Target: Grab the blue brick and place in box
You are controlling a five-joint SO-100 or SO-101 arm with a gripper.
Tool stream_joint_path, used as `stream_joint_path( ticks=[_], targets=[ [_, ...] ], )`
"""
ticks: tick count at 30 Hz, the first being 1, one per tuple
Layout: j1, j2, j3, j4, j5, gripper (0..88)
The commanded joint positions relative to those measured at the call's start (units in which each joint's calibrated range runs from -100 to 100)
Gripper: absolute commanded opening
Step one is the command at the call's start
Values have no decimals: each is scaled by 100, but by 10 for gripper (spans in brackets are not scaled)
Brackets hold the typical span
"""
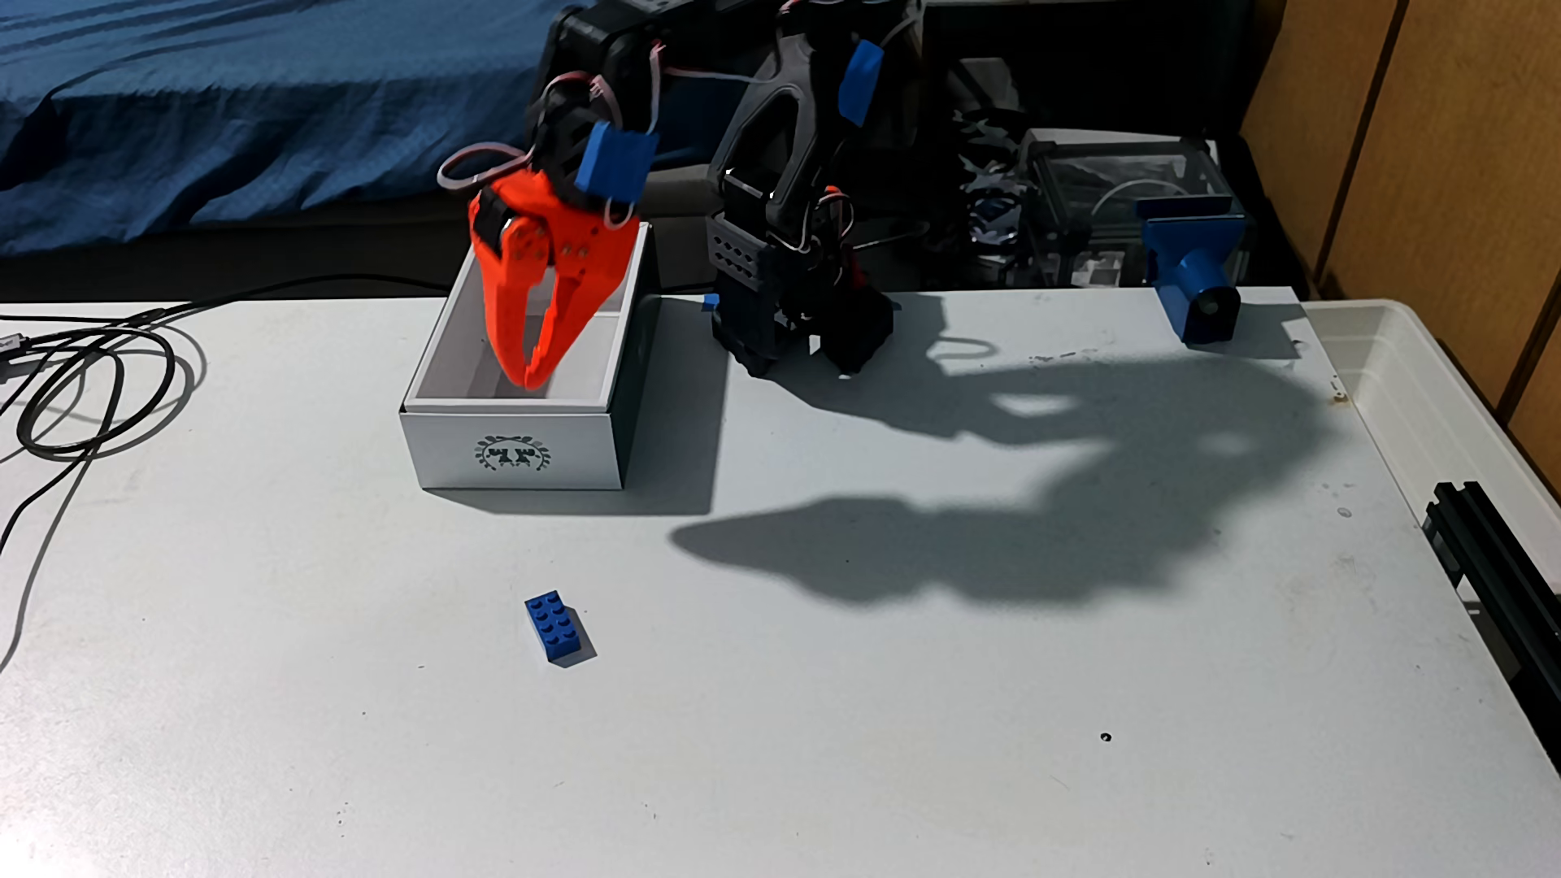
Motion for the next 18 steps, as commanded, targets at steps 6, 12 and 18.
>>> stream_joint_path(
  ticks=[6,12,18],
  targets=[
    [-399,1624,-1663,1014,-565,9],
    [-793,2503,-3003,1876,-976,9],
    [-1113,3569,-4210,2436,-1128,9]
  ],
)
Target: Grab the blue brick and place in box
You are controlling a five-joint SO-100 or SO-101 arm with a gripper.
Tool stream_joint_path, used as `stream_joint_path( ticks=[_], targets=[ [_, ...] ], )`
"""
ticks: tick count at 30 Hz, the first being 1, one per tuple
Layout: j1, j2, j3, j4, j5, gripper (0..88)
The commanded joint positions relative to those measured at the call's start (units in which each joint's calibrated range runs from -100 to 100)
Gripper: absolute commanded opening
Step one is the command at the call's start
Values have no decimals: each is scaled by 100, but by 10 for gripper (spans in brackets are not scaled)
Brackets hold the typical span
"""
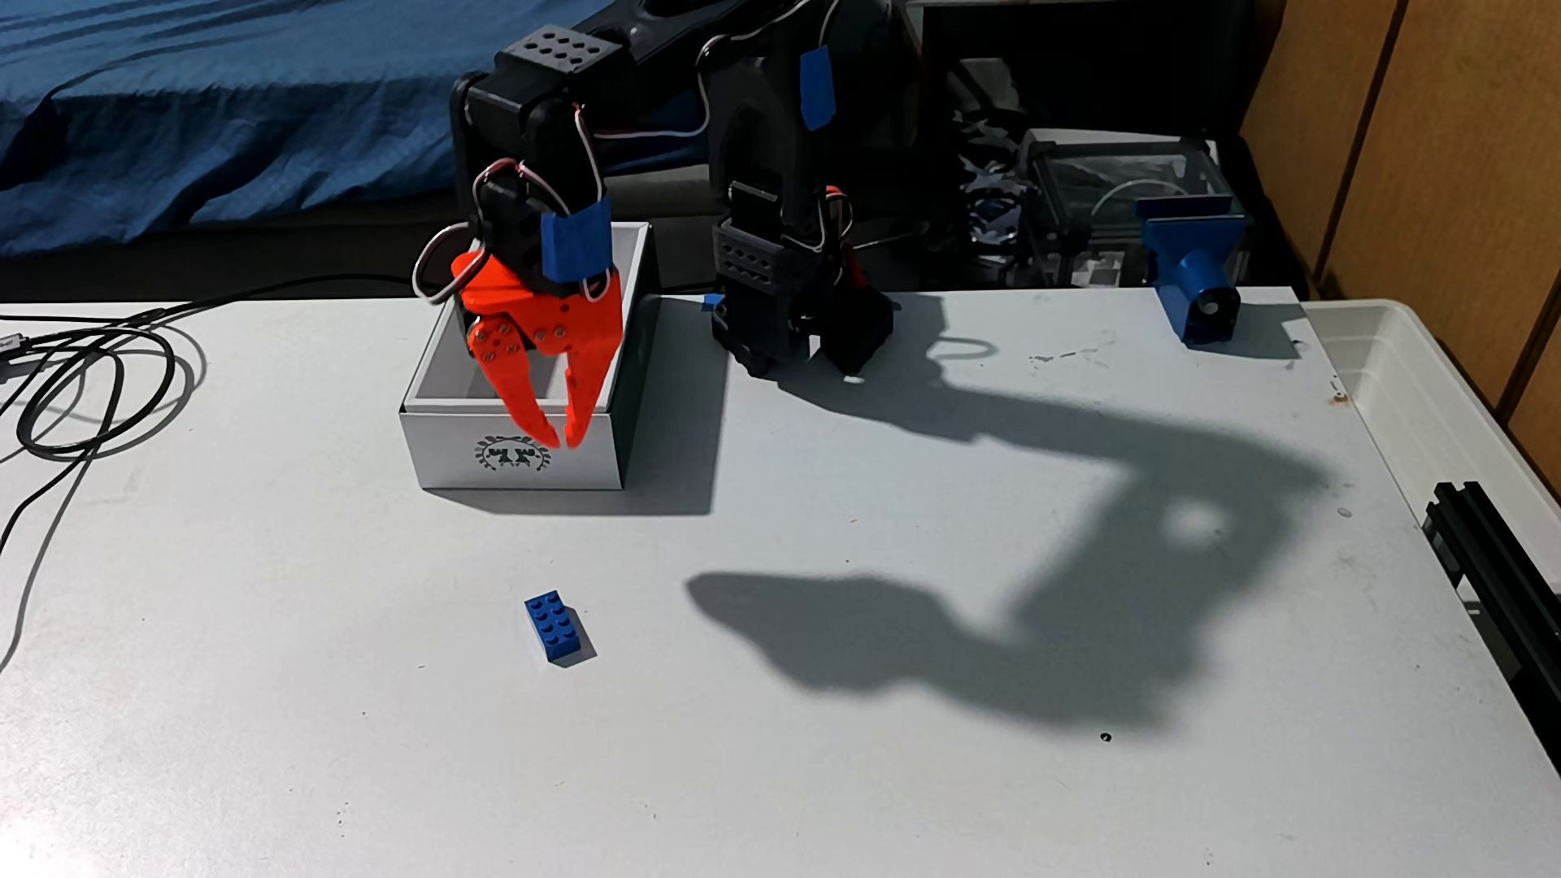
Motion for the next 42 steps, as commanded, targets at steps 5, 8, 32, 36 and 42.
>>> stream_joint_path(
  ticks=[5,8,32,36,42],
  targets=[
    [-369,1138,-1317,274,-65,9],
    [-450,1417,-1672,266,-81,10],
    [-287,1662,-1388,145,172,178],
    [-79,1662,-1379,-131,250,178],
    [99,1662,-1397,-432,240,179]
  ],
)
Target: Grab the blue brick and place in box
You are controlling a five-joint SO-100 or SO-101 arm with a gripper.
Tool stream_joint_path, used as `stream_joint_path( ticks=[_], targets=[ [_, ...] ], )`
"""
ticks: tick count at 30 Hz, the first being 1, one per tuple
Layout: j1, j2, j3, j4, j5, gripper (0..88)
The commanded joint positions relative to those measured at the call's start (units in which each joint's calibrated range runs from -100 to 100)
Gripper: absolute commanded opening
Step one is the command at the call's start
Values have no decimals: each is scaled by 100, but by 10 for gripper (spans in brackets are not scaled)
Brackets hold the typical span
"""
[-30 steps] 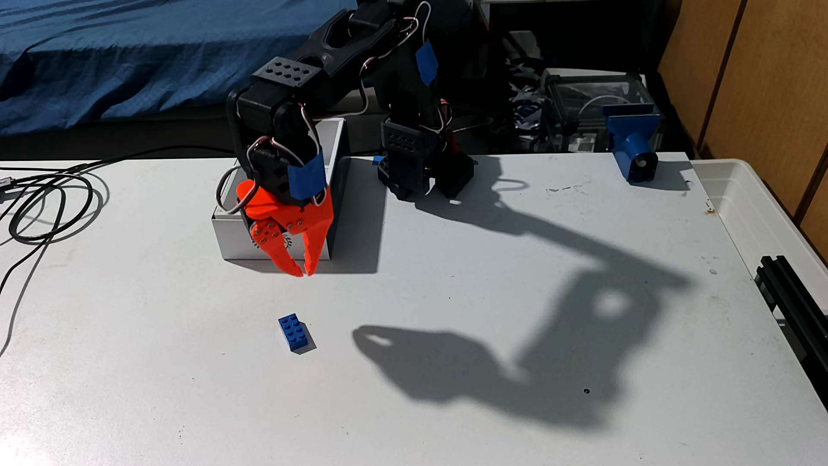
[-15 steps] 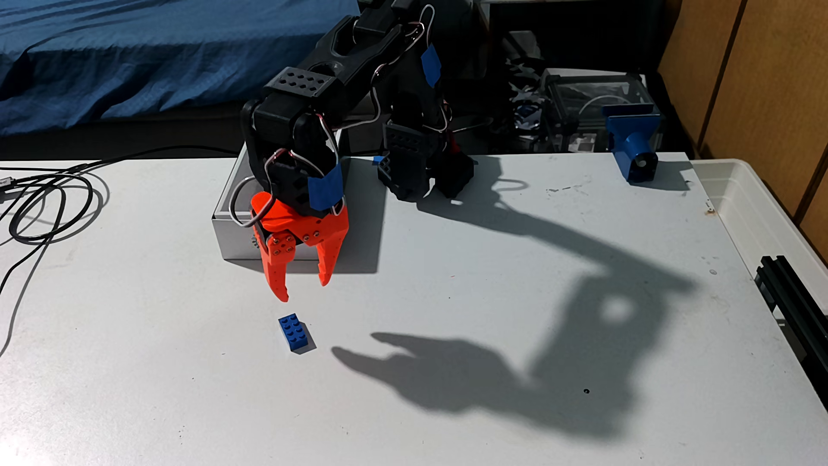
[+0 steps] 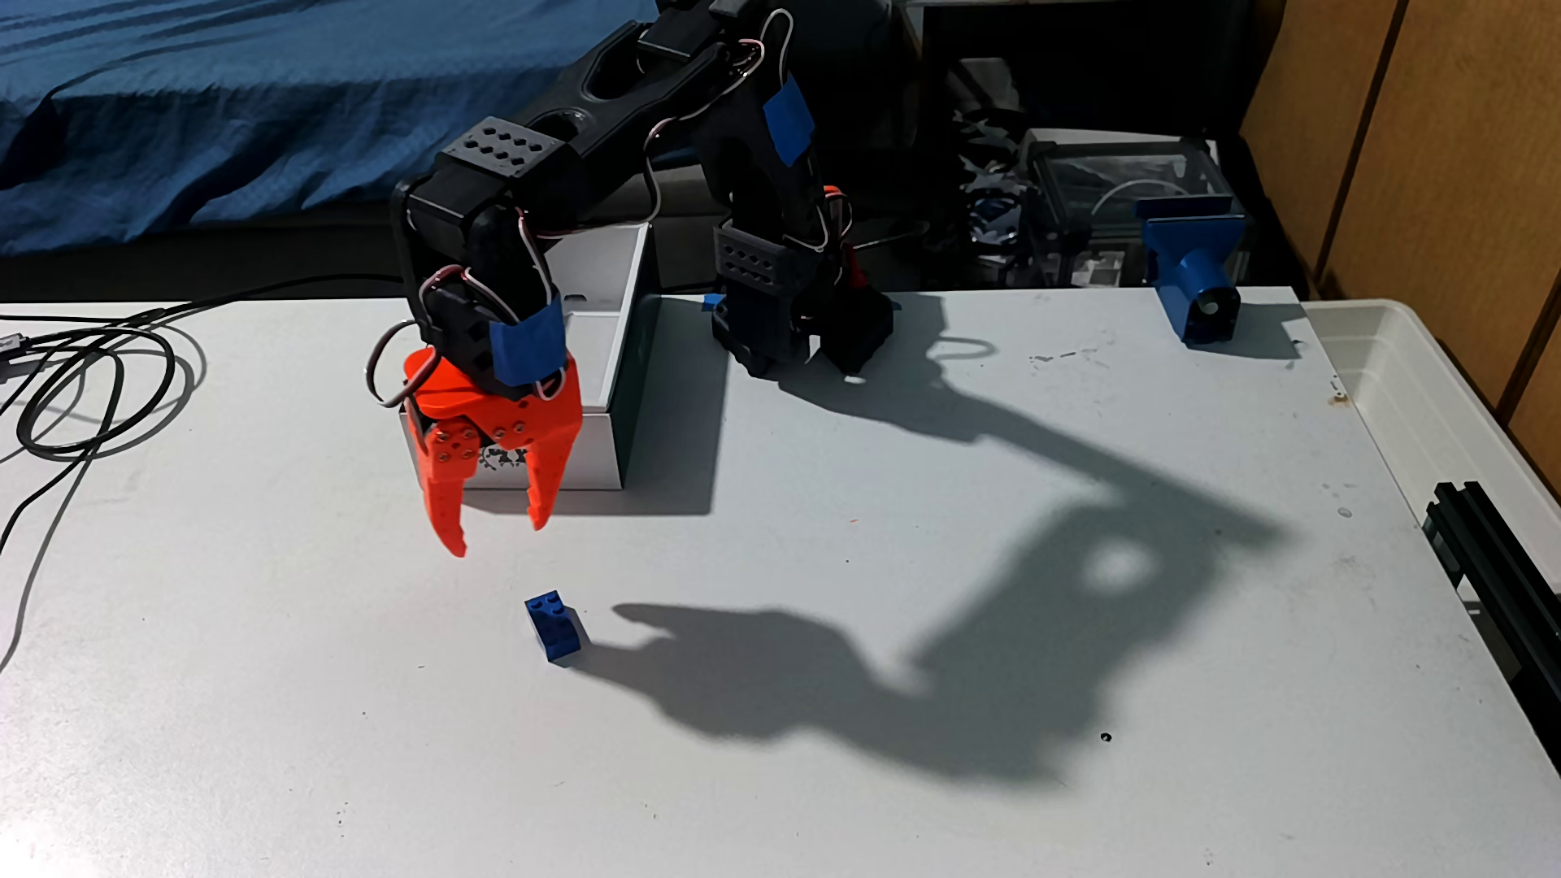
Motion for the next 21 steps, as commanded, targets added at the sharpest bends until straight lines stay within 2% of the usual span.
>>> stream_joint_path(
  ticks=[1,3,8,17,21],
  targets=[
    [77,-10,-2,-133,-23,179],
    [62,-2,-2,-141,-97,189],
    [-34,-2,7,-81,-292,286],
    [-346,573,-73,-176,-639,296],
    [-584,768,-73,-193,-812,350]
  ],
)
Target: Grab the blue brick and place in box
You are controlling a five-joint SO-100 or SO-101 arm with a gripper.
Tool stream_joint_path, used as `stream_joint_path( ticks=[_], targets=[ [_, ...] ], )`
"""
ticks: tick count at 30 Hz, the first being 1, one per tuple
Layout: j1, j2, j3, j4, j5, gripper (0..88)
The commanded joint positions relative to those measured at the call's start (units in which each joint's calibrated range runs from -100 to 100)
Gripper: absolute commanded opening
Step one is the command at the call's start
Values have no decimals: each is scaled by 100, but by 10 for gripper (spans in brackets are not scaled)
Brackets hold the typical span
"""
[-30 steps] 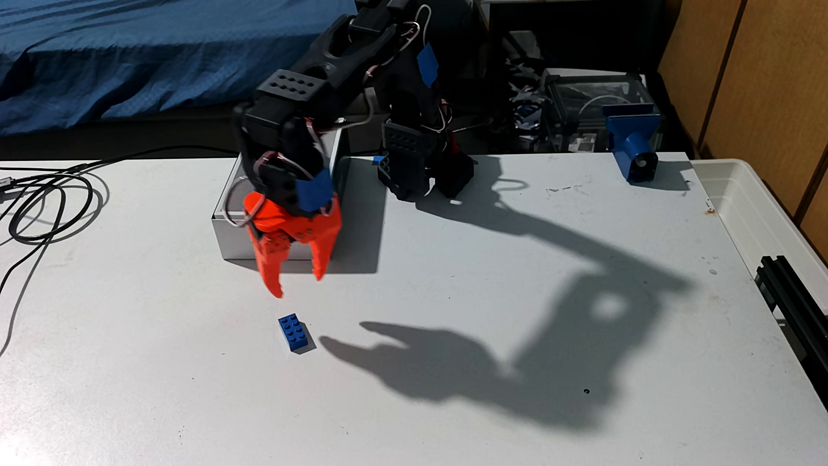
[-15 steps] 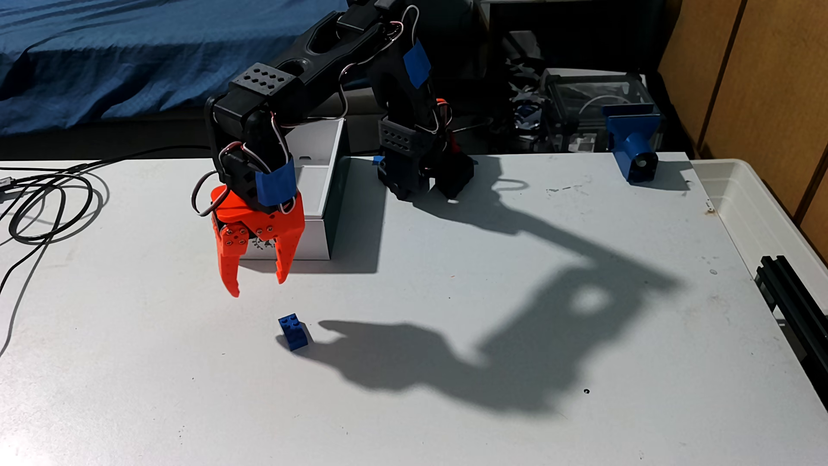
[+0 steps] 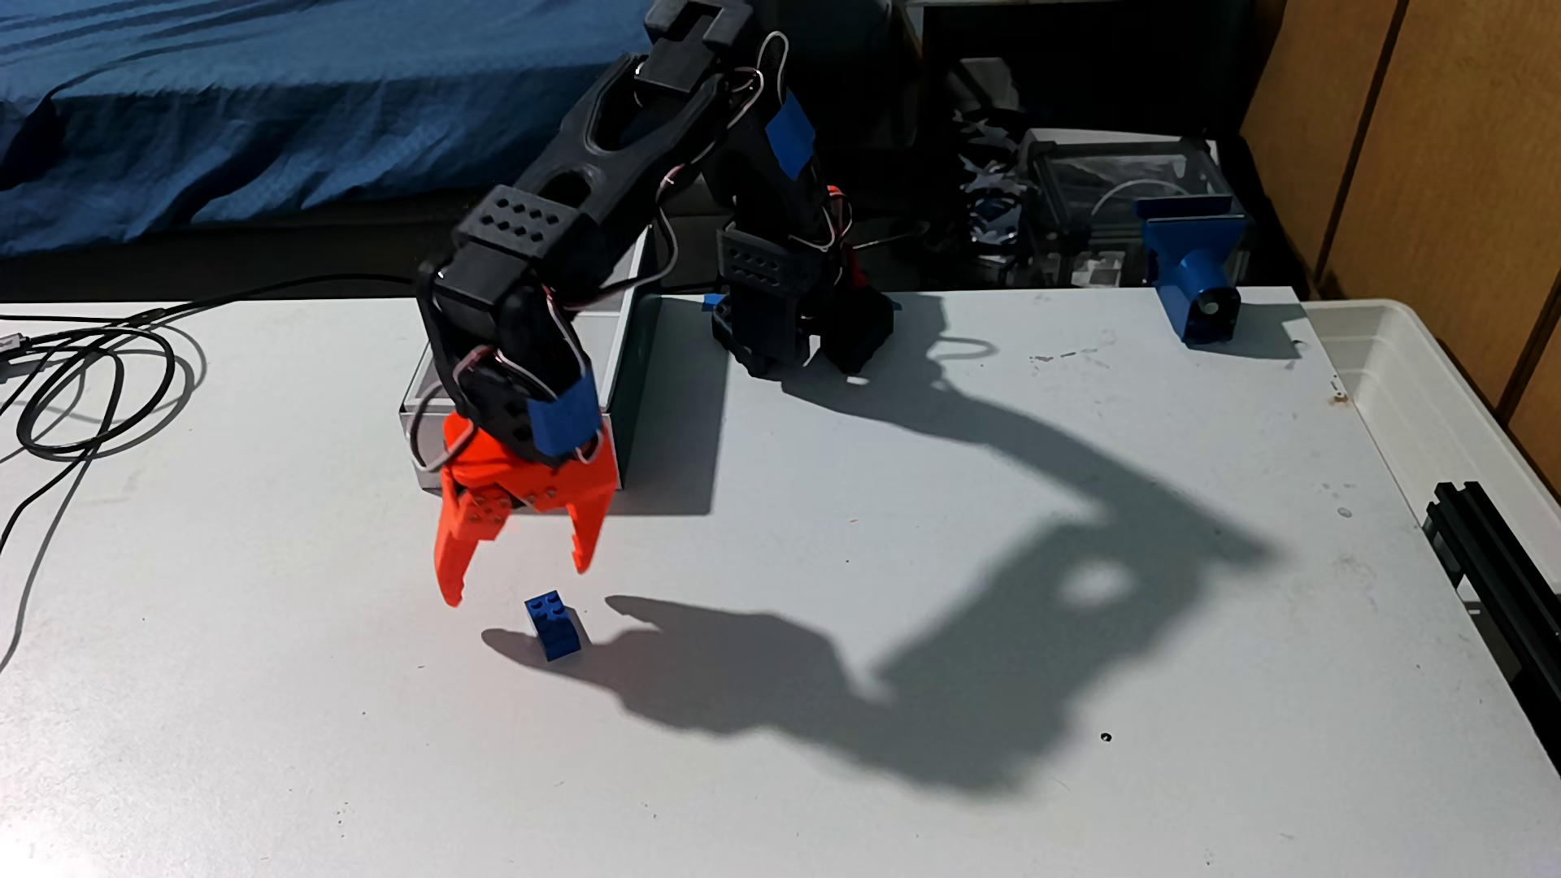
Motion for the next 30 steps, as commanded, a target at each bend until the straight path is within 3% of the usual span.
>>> stream_joint_path(
  ticks=[1,14,20,30],
  targets=[
    [-201,50,-100,-44,-128,359],
    [-364,67,-340,-61,-207,353],
    [-327,67,-499,-311,-176,259],
    [-319,134,-437,-337,-134,258]
  ],
)
